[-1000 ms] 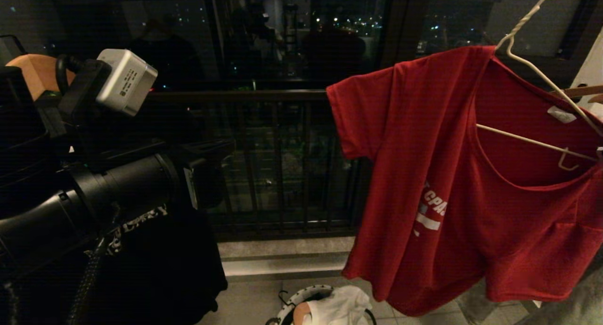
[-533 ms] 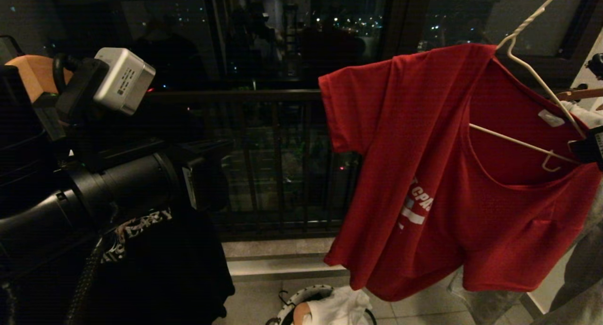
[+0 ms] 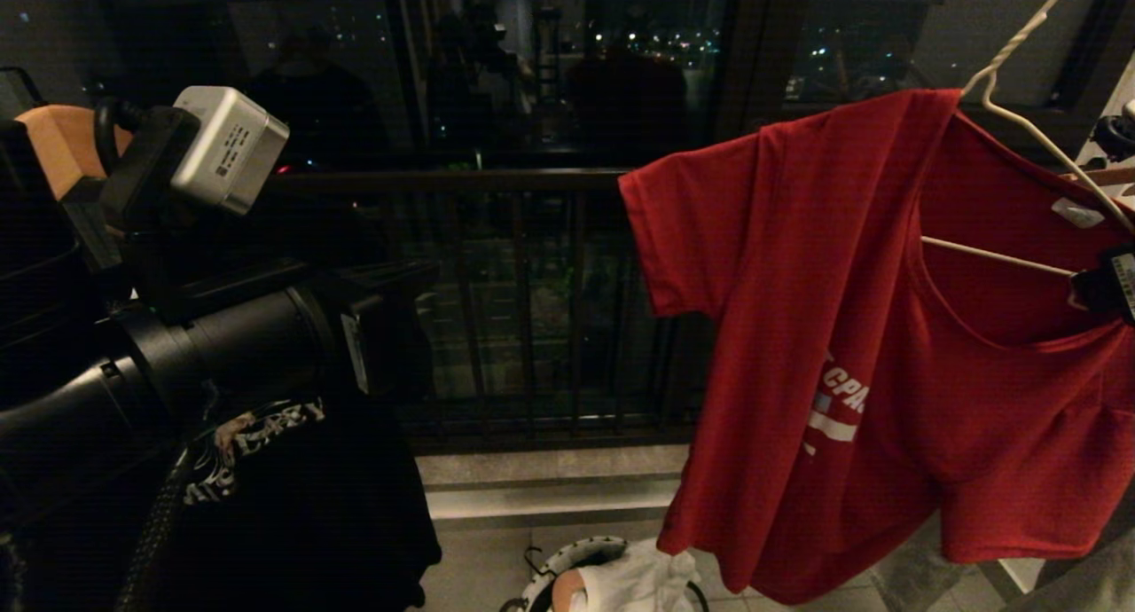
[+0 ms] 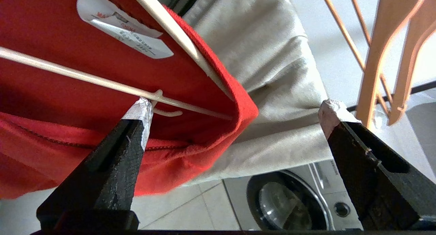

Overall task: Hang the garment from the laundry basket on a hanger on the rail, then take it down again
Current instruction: Take the clothes off the clothes rack

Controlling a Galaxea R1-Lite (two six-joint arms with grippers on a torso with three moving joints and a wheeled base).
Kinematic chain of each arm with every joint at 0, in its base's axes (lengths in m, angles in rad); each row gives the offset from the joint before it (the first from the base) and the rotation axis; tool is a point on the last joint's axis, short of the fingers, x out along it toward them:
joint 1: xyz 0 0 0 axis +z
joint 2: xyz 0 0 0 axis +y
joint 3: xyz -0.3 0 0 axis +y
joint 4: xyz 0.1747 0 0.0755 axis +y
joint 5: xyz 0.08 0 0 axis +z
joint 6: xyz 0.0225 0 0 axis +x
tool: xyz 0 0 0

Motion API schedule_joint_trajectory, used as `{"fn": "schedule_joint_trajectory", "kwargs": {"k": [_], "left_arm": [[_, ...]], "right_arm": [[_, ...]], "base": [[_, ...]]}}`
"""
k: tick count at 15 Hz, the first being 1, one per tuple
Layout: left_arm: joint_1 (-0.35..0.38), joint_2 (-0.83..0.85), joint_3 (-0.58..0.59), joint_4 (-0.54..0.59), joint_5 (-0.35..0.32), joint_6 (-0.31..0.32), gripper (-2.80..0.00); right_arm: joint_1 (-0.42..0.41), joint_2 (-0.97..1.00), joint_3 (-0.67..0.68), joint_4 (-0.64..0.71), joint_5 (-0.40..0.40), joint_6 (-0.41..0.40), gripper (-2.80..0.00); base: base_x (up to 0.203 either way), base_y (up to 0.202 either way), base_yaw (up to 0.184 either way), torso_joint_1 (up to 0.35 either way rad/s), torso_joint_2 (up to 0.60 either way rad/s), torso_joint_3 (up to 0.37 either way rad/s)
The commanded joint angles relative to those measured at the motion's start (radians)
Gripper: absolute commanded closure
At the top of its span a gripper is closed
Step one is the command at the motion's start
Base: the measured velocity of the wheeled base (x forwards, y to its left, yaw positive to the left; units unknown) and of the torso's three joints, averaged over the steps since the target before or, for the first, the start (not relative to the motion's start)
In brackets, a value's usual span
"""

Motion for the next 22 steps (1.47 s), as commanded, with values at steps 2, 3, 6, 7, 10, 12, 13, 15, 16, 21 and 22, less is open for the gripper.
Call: {"fn": "schedule_joint_trajectory", "kwargs": {"k": [2,3,6,7,10,12,13,15,16,21,22], "left_arm": [[0.000,0.000,0.000,-0.003,0.001,0.000,0.00],[0.000,0.001,0.000,-0.003,0.001,0.000,0.00],[0.000,0.003,0.001,-0.003,0.001,0.000,0.00],[0.000,0.004,0.001,-0.003,0.001,0.000,0.00],[0.000,0.004,0.001,-0.003,0.001,0.000,0.00],[0.000,0.003,0.001,-0.003,0.001,0.000,0.00],[0.000,0.003,0.001,-0.003,0.001,0.000,0.00],[0.000,0.001,0.001,-0.003,0.001,0.000,0.00],[0.000,0.001,0.001,-0.003,0.001,0.000,0.00],[0.000,0.000,0.001,-0.003,0.001,0.001,0.00],[0.000,0.000,0.001,-0.003,0.001,0.001,0.00]], "right_arm": [[-0.009,-0.029,-0.002,0.003,-0.005,-0.014,-2.80],[-0.009,-0.034,-0.001,0.003,-0.006,-0.021,-2.80],[-0.037,-0.035,0.007,0.003,-0.006,-0.023,-2.80],[-0.053,-0.033,0.011,0.003,-0.005,-0.023,-2.80],[-0.090,-0.014,0.033,0.002,-0.003,-0.027,-2.80],[-0.097,-0.002,0.043,0.002,-0.002,-0.029,-2.80],[-0.098,-0.002,0.045,0.002,-0.002,-0.030,-2.80],[-0.098,-0.003,0.045,0.003,-0.003,-0.033,-2.80],[-0.098,-0.005,0.045,0.006,-0.003,-0.036,-2.80],[-0.098,-0.018,0.044,0.035,-0.005,-0.038,-2.80],[-0.098,-0.020,0.045,0.048,-0.005,-0.038,-2.80]], "base": [[0.000,0.000,0.000,0.000,0.00,0.000],[0.000,0.000,0.000,0.000,0.00,0.000],[0.000,0.000,0.000,0.000,0.00,0.000],[0.000,0.000,0.000,0.000,0.00,0.000],[0.000,0.000,0.000,0.000,0.00,0.000],[0.000,0.000,0.000,0.000,0.00,0.000],[0.000,0.000,0.000,0.000,0.00,0.000],[0.000,0.000,0.000,0.000,0.00,0.000],[0.000,0.000,0.000,0.000,0.00,0.000],[0.000,0.000,0.000,0.000,0.00,0.000],[0.000,0.000,0.000,0.000,0.00,0.000]]}}
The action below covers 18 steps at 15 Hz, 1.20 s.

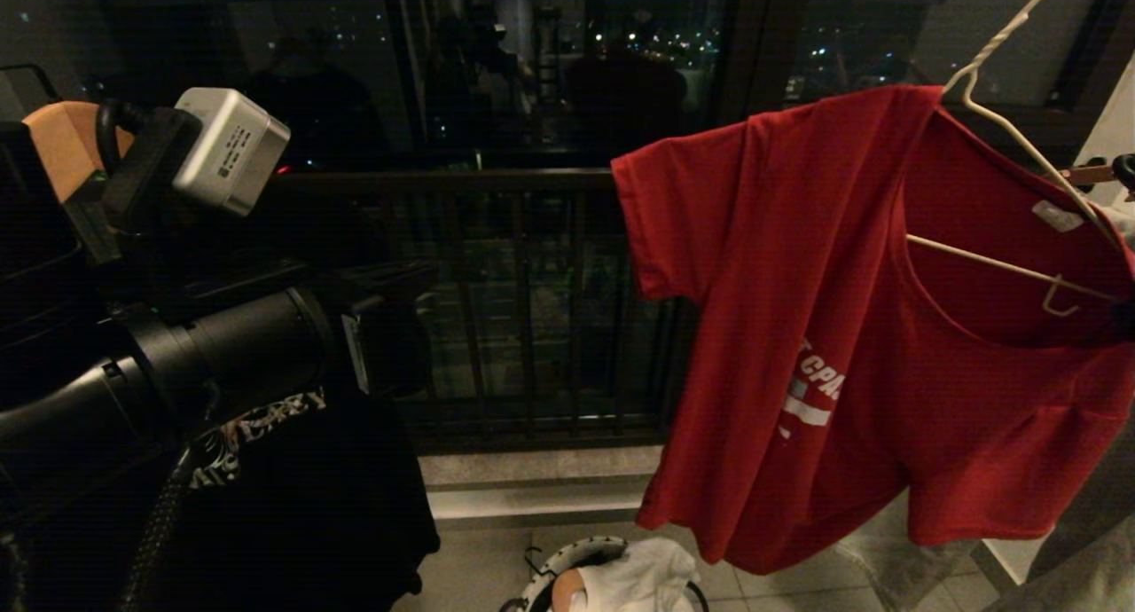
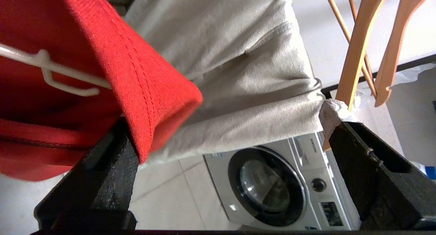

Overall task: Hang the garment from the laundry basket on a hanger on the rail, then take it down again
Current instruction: Take the clothes off the clothes rack

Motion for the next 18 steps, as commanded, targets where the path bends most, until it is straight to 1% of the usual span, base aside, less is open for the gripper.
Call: {"fn": "schedule_joint_trajectory", "kwargs": {"k": [1,6,10,15,18], "left_arm": [[0.000,-0.001,0.000,-0.003,0.001,0.001,0.00],[-0.006,0.000,0.000,-0.003,0.001,-0.001,0.00],[-0.006,0.000,0.000,-0.003,0.001,-0.001,0.00],[-0.006,0.002,0.000,-0.003,0.001,-0.001,0.00],[-0.006,0.004,0.000,-0.003,0.001,-0.001,0.00]], "right_arm": [[0.001,-0.007,0.000,0.010,-0.005,0.000,0.00],[0.001,-0.017,0.004,0.015,-0.005,-0.003,0.00],[-0.001,-0.019,0.001,0.050,-0.006,-0.003,0.00],[-0.008,-0.016,0.001,0.050,-0.005,-0.008,0.00],[-0.007,-0.018,-0.002,0.027,-0.003,-0.005,0.00]], "base": [[0.000,0.000,0.000,0.000,0.00,0.000],[0.000,0.000,0.000,0.000,0.00,0.000],[0.000,0.000,0.000,0.000,0.00,0.000],[0.000,0.000,0.000,0.000,0.00,0.000],[0.000,0.000,0.000,0.000,0.00,0.000]]}}
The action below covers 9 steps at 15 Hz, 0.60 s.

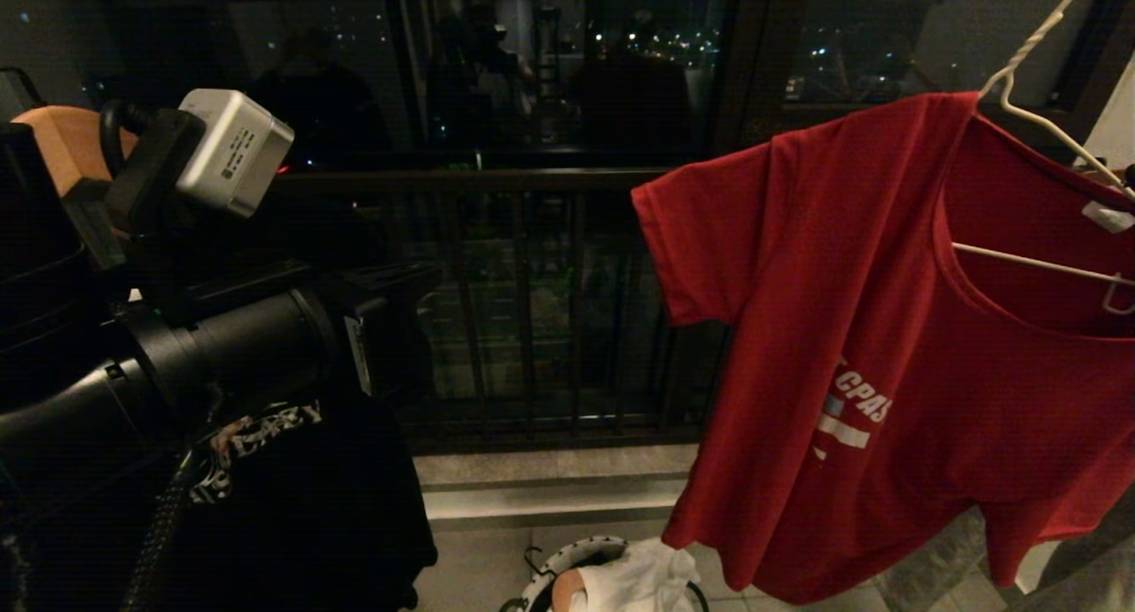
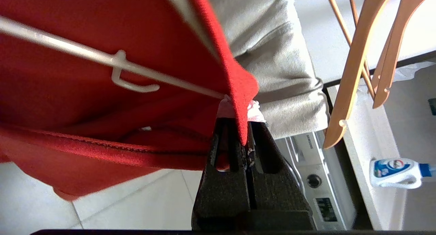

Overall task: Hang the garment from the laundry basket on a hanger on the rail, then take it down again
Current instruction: Take the clothes off the clothes rack

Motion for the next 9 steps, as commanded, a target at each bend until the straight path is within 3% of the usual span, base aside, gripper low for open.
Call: {"fn": "schedule_joint_trajectory", "kwargs": {"k": [1,6,9], "left_arm": [[0.000,0.002,0.000,-0.003,0.001,0.000,0.00],[0.000,0.004,0.005,-0.003,0.001,0.001,0.00],[-0.002,0.005,0.006,-0.002,0.001,0.001,0.00]], "right_arm": [[0.001,-0.003,0.000,-0.027,-0.003,-0.001,0.00],[0.001,-0.010,0.000,-0.149,0.022,-0.001,0.00],[0.006,-0.017,0.001,-0.201,0.078,-0.002,0.00]], "base": [[0.000,0.000,0.000,0.000,0.00,0.000],[0.000,0.000,0.000,0.000,0.00,0.000],[0.000,0.000,0.000,0.000,0.00,0.000]]}}
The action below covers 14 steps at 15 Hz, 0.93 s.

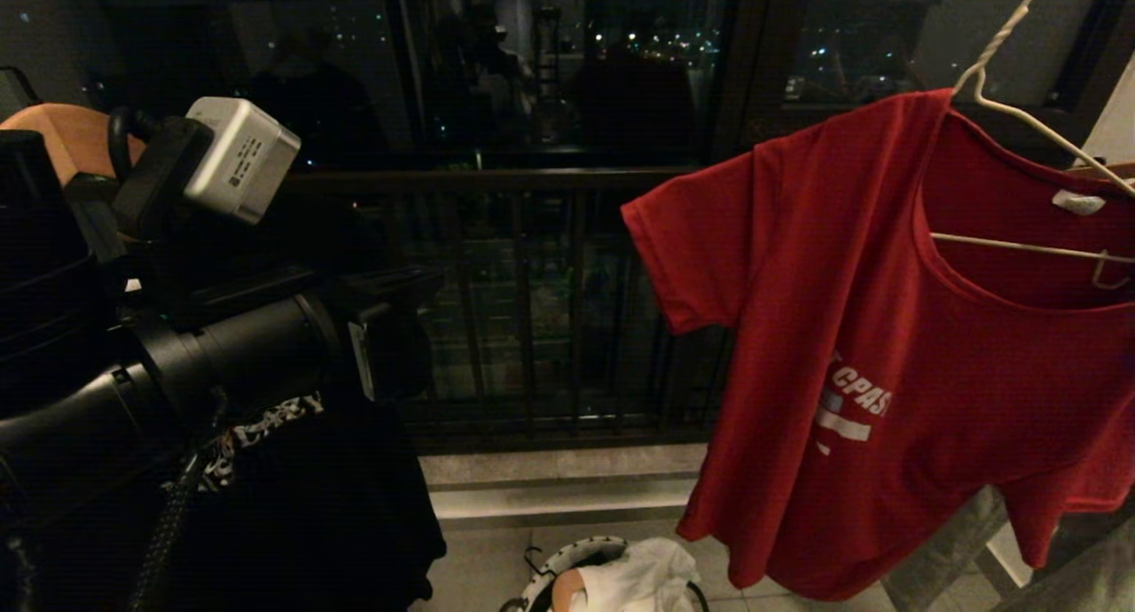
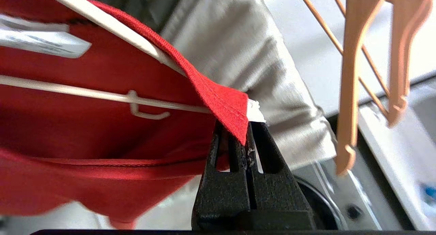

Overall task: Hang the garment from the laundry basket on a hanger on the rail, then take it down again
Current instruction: Take the clothes off the clothes rack

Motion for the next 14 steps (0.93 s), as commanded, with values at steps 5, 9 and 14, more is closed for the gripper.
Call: {"fn": "schedule_joint_trajectory", "kwargs": {"k": [5,9,14], "left_arm": [[-0.001,0.004,0.000,-0.003,0.001,0.000,0.00],[-0.001,0.011,0.001,-0.003,0.001,0.000,0.00],[-0.001,0.017,0.002,-0.002,0.001,0.000,0.00]], "right_arm": [[0.024,-0.005,0.000,-0.060,0.062,-0.010,0.00],[0.024,-0.005,0.002,-0.090,0.154,-0.008,0.00],[0.026,0.024,-0.002,-0.181,0.175,-0.017,0.00]], "base": [[0.000,0.000,0.000,0.000,0.00,0.000],[0.000,0.000,0.000,0.000,0.00,0.000],[0.000,0.000,0.000,0.000,0.00,0.000]]}}
